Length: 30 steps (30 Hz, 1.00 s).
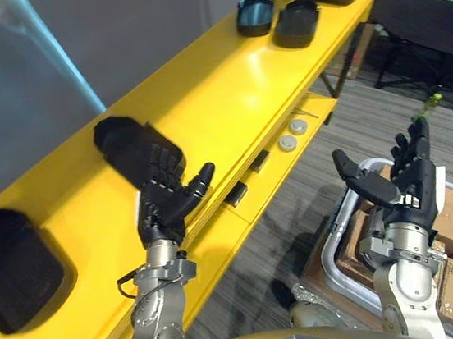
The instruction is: Walk over and take three plastic housings, then place them on the shelf
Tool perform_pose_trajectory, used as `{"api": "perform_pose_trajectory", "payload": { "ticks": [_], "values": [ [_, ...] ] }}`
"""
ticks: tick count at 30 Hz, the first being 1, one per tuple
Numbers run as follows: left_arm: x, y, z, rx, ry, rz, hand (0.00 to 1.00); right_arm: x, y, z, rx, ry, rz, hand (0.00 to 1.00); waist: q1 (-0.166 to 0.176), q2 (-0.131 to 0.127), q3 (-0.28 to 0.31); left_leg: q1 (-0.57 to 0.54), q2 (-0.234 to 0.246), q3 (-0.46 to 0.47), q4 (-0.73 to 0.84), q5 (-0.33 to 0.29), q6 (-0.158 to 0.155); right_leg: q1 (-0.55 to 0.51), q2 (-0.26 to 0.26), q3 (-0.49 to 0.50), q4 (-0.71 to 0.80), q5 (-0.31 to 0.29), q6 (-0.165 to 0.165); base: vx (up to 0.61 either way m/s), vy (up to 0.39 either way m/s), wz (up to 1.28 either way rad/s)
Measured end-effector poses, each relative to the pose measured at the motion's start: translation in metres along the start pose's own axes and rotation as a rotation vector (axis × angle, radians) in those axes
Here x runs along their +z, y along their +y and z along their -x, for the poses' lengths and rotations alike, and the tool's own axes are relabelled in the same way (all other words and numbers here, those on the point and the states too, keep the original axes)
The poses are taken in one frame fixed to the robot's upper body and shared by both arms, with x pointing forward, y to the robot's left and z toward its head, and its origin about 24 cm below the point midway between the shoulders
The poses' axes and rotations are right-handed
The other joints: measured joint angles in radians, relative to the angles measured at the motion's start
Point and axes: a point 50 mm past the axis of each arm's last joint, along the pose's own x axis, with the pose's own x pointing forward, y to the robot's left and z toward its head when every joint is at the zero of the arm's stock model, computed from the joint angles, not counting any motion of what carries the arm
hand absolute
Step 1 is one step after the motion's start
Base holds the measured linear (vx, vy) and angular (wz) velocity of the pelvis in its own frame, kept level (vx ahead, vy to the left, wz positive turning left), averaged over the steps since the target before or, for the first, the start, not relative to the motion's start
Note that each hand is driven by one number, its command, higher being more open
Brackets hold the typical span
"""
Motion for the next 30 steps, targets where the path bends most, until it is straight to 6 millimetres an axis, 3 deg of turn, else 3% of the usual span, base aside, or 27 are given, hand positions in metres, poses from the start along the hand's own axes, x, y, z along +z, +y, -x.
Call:
{"api": "perform_pose_trajectory", "payload": {
  "ticks": [5,7,9,11,13,14,15,16,17,19,20,21,22,23,24,25,26,27,30],
  "values": [
    [0.011,-0.007,-0.005,-0.038,-0.074,0.012,1.00,-0.007,0.011,0.004,0.023,0.039,-0.030,1.00,0.033,-0.004,0.005,-0.033,-0.024,-0.063,0.002,-0.056,-0.037,-0.038,-0.027,-0.060,0.081,-0.031,0.015,-0.13,0.079,0.42],
    [0.021,-0.016,-0.007,-0.105,-0.130,0.015,1.00,-0.013,0.009,0.011,-0.011,0.077,-0.035,1.00,0.035,-0.006,0.032,-0.056,-0.057,-0.109,0.121,-0.108,-0.024,-0.055,-0.039,-0.070,0.200,-0.067,0.036,-0.13,0.102,0.11],
    [0.025,-0.018,-0.006,-0.134,-0.152,0.041,1.00,-0.014,0.007,0.014,-0.020,0.090,-0.027,1.00,0.040,-0.003,0.033,-0.058,-0.074,-0.118,0.170,-0.143,-0.011,-0.054,-0.041,-0.058,0.208,-0.056,0.050,-0.16,0.127,-0.50],
    [0.027,-0.019,-0.005,-0.160,-0.169,0.052,1.00,-0.016,0.004,0.020,-0.026,0.105,-0.022,1.00,0.036,-0.020,0.049,-0.066,-0.083,-0.083,0.243,-0.182,0.005,-0.049,-0.047,-0.048,0.199,-0.035,0.057,-0.25,0.159,-0.72],
    [0.025,-0.019,-0.001,-0.151,-0.157,0.054,1.00,-0.017,0.001,0.024,-0.018,0.115,-0.019,1.00,0.041,-0.012,0.055,-0.073,-0.072,-0.022,0.260,-0.180,0.024,-0.053,-0.094,-0.142,0.146,-0.067,-0.039,-0.32,0.149,-0.90],
    [0.024,-0.017,0.001,-0.138,-0.157,0.053,1.00,-0.015,0.003,0.021,0.002,0.098,-0.048,1.00,0.059,-0.002,0.067,-0.079,-0.051,0.049,0.248,-0.157,0.033,-0.125,-0.129,-0.257,0.248,-0.089,-0.064,-0.31,0.128,-1.24],
    [0.025,-0.013,0.002,-0.122,-0.157,0.045,1.00,-0.014,0.008,0.017,0.038,0.077,-0.070,1.00,0.071,-0.019,0.075,-0.072,-0.046,0.095,0.219,-0.126,0.036,-0.179,-0.168,-0.354,0.453,-0.097,-0.075,-0.23,0.078,-1.14],
    [0.024,-0.013,0.002,-0.119,-0.152,0.045,1.00,-0.015,0.012,0.014,0.059,0.069,-0.070,1.00,0.075,-0.021,0.076,-0.067,-0.045,0.106,0.200,-0.109,0.036,-0.186,-0.196,-0.392,0.558,-0.107,-0.089,-0.16,-0.015,-0.83],
    [0.026,-0.011,0.000,-0.119,-0.158,0.067,1.00,-0.020,0.026,0.003,0.121,0.054,-0.080,1.00,0.090,-0.034,0.071,-0.051,-0.024,0.129,0.163,-0.071,0.026,-0.170,-0.274,-0.449,0.813,-0.141,-0.138,-0.09,-0.066,-0.50],
    [0.028,-0.011,-0.003,-0.124,-0.167,0.100,1.00,-0.024,0.038,-0.004,0.158,0.050,-0.084,1.00,0.101,-0.040,0.067,-0.061,-0.002,0.130,0.152,-0.048,0.010,-0.133,-0.314,-0.461,0.903,-0.150,-0.149,-0.07,-0.122,-0.30],
    [0.027,-0.013,-0.007,-0.134,-0.167,0.135,1.00,-0.028,0.046,-0.006,0.182,0.056,-0.076,1.00,0.109,-0.043,0.063,-0.082,0.022,0.121,0.151,-0.031,-0.005,-0.090,-0.320,-0.457,0.902,-0.155,-0.136,-0.09,-0.233,0.08],
    [0.024,-0.014,-0.013,-0.153,-0.158,0.185,1.00,-0.035,0.056,-0.006,0.196,0.084,-0.088,1.00,0.110,-0.061,0.051,-0.141,0.047,0.084,0.162,0.002,-0.022,0.003,-0.317,-0.458,0.783,-0.166,-0.080,-0.09,-0.262,0.20],
    [0.022,-0.013,-0.015,-0.158,-0.151,0.202,1.00,-0.038,0.059,-0.006,0.194,0.100,-0.092,1.00,0.110,-0.088,0.036,-0.184,0.047,0.069,0.177,0.015,-0.033,0.043,-0.330,-0.473,0.679,-0.195,-0.040,-0.10,-0.314,0.20],
    [0.020,-0.013,-0.016,-0.154,-0.144,0.208,1.00,-0.040,0.059,-0.007,0.194,0.104,-0.088,1.00,0.112,-0.097,0.031,-0.209,0.048,0.058,0.191,0.019,-0.039,0.069,-0.326,-0.504,0.619,-0.246,-0.002,-0.14,-0.322,-0.22],
    [0.013,-0.011,-0.016,-0.133,-0.121,0.222,1.00,-0.044,0.057,-0.010,0.185,0.114,-0.073,1.00,0.119,-0.081,0.035,-0.232,0.069,0.047,0.193,0.035,-0.050,0.110,-0.311,-0.567,0.498,-0.309,0.060,-0.17,-0.380,-0.61],
    [0.006,-0.010,-0.016,-0.118,-0.099,0.224,1.00,-0.046,0.053,-0.012,0.173,0.121,-0.063,1.00,0.116,-0.064,0.044,-0.231,0.089,0.059,0.180,0.050,-0.071,0.155,-0.288,-0.592,0.375,-0.335,0.096,-0.14,-0.300,-0.77],
    [0.003,-0.010,-0.016,-0.113,-0.086,0.217,1.00,-0.048,0.049,-0.011,0.168,0.126,-0.053,1.00,0.112,-0.056,0.043,-0.229,0.096,0.067,0.169,0.058,-0.081,0.167,-0.275,-0.594,0.324,-0.340,0.099,-0.10,-0.287,-0.79],
    [-0.005,-0.010,-0.016,-0.104,-0.056,0.217,1.00,-0.051,0.038,-0.009,0.160,0.139,-0.022,1.00,0.093,-0.029,0.044,-0.225,0.112,0.067,0.137,0.081,-0.082,0.176,-0.244,-0.588,0.263,-0.326,0.084,-0.09,-0.235,-0.61],
    [-0.018,-0.016,-0.009,-0.122,0.009,0.199,1.00,-0.060,0.004,0.002,0.108,0.195,0.073,1.00,0.044,-0.022,0.045,-0.172,0.108,0.043,0.048,0.161,-0.062,0.163,-0.213,-0.527,0.226,-0.294,0.053,-0.06,-0.161,-0.60]
  ]
}}
